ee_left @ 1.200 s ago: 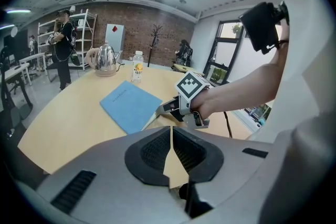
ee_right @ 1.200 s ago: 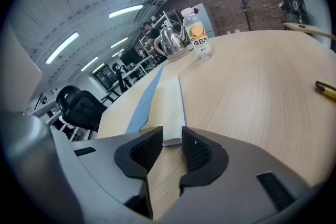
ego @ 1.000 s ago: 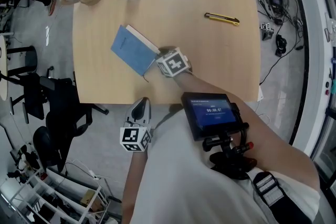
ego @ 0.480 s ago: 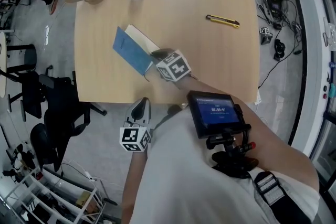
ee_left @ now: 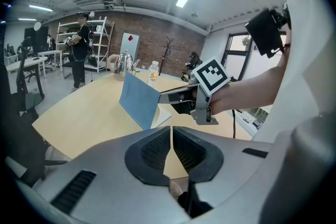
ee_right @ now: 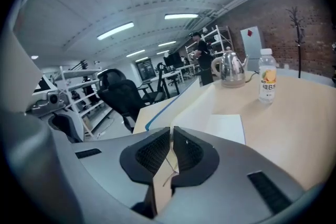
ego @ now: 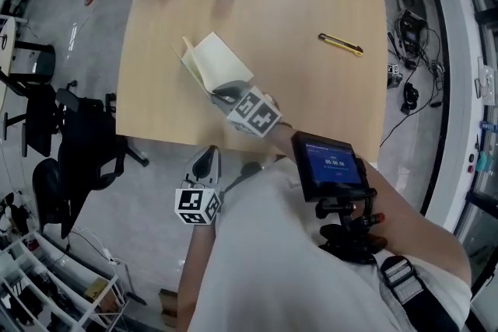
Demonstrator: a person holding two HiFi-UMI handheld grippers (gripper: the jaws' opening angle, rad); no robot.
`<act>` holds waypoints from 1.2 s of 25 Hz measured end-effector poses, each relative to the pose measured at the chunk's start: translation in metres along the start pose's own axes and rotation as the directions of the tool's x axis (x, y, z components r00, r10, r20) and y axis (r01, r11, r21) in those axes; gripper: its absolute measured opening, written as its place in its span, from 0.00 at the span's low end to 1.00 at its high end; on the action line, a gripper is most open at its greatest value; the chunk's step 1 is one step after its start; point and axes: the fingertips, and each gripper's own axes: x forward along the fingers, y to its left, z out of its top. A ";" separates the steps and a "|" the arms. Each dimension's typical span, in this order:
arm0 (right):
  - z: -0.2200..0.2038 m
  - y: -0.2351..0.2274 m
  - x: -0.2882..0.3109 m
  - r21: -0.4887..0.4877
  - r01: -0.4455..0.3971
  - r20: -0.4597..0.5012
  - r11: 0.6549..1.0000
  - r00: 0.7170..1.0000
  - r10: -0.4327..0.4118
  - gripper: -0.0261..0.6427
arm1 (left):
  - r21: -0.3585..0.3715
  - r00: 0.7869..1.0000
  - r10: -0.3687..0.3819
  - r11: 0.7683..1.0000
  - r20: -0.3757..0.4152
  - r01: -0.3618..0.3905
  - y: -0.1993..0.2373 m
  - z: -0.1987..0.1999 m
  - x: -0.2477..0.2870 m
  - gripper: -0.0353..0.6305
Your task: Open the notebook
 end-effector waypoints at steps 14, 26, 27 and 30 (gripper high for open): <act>-0.027 0.087 0.058 -0.198 -0.215 -0.254 0.956 0.954 0.162 0.08 | -0.130 0.986 0.121 0.986 0.111 -0.106 0.031 -0.022 -0.057 0.08; -0.097 0.096 0.107 -0.154 -0.362 -0.583 0.920 0.785 0.211 0.09 | -0.160 0.982 0.144 0.979 0.118 -0.124 0.067 -0.051 -0.103 0.08; -0.100 0.097 0.109 -0.149 -0.367 -0.597 0.918 0.774 0.213 0.09 | -0.160 0.982 0.145 0.979 0.118 -0.126 0.071 -0.053 -0.106 0.08; -0.102 0.100 0.110 -0.153 -0.363 -0.618 0.919 0.761 0.197 0.19 | -0.159 0.982 0.143 0.980 0.121 -0.123 0.084 -0.056 -0.111 0.08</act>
